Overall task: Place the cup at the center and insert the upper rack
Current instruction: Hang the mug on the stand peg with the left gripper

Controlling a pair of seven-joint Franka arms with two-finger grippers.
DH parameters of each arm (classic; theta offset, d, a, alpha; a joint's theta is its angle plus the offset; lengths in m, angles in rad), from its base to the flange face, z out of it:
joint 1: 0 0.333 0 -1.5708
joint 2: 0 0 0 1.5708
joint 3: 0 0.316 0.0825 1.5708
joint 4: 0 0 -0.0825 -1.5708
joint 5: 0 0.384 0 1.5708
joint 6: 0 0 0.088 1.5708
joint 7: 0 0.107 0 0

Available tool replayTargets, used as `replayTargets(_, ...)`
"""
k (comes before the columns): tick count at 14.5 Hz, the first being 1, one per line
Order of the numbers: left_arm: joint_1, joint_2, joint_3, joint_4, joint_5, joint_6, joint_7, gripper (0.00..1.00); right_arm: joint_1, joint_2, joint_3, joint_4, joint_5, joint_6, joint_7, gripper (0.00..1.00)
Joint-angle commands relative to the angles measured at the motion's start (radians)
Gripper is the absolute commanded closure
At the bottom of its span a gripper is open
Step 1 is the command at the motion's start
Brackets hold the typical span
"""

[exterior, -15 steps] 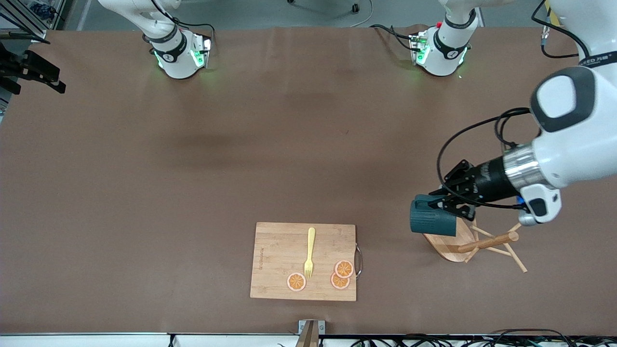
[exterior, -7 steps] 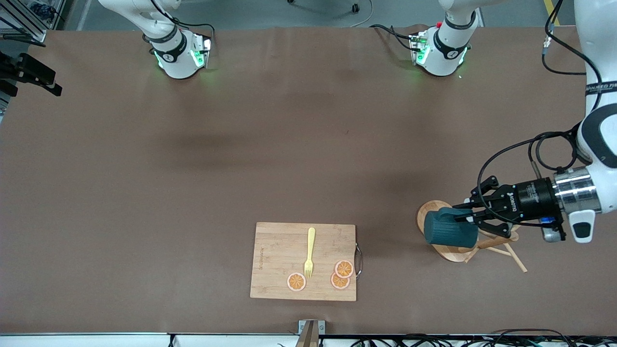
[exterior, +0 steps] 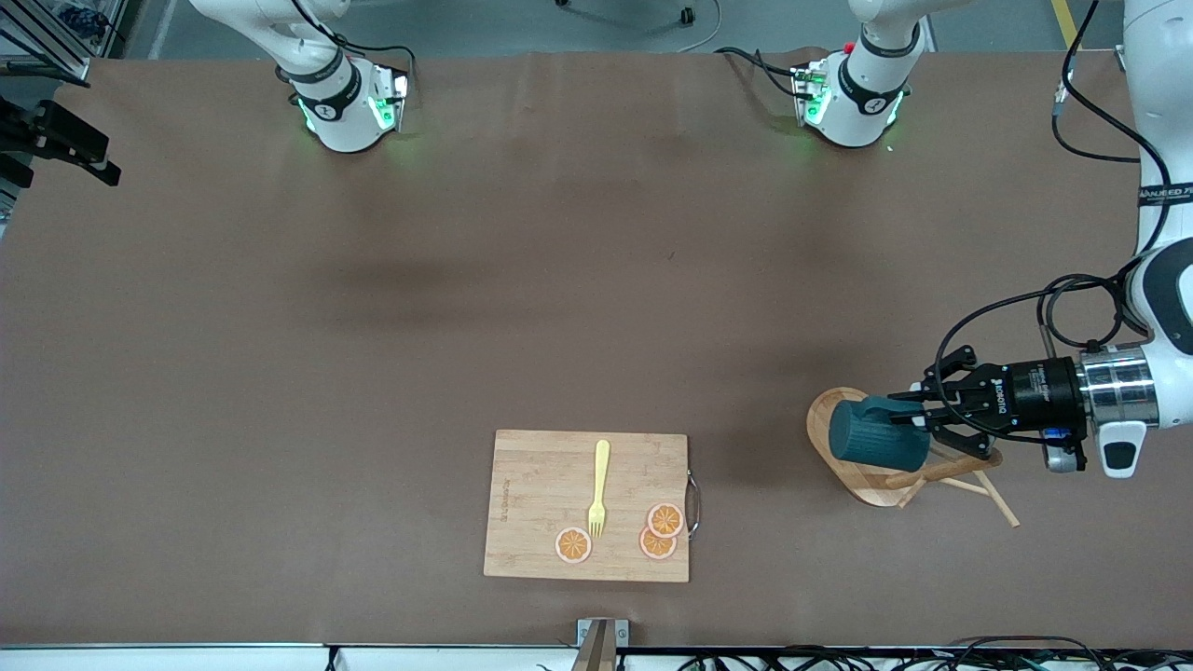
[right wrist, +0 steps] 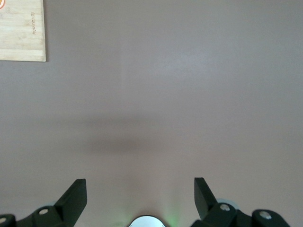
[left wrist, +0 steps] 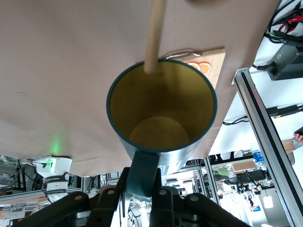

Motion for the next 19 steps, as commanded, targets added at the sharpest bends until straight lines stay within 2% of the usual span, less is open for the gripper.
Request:
replayTargets(1, 0.038, 0.033, -0.008, 0.009, -0.025, -0.036, 0.028, 1.00, 0.005, 0.020, 0.002, 0.032, -0.021, -0.006, -0.002, 0.00)
replayTargets(6, 0.093, 0.064, -0.009, 0.009, -0.087, -0.058, 0.071, 1.00, 0.004, 0.020, 0.005, 0.022, -0.019, -0.041, -0.002, 0.00)
replayTargets(14, 0.119, 0.107, -0.006, 0.009, -0.086, -0.058, 0.134, 0.99, -0.002, 0.017, 0.004, -0.007, -0.007, -0.026, -0.001, 0.00)
replayTargets(16, 0.119, 0.107, -0.006, 0.009, -0.088, -0.058, 0.134, 0.92, -0.002, 0.017, 0.002, -0.008, -0.005, -0.011, -0.001, 0.00)
replayTargets(17, 0.119, 0.110, -0.006, 0.009, -0.086, -0.058, 0.134, 0.76, 0.001, 0.016, 0.002, -0.010, -0.004, -0.004, -0.001, 0.00)
replayTargets(18, 0.121, 0.112, -0.006, 0.009, -0.088, -0.058, 0.134, 0.44, 0.001, 0.014, 0.004, -0.011, -0.004, -0.001, -0.002, 0.00)
replayTargets(19, 0.119, 0.112, -0.006, 0.009, -0.086, -0.058, 0.131, 0.17, 0.001, 0.014, 0.004, -0.011, -0.002, -0.001, -0.002, 0.00)
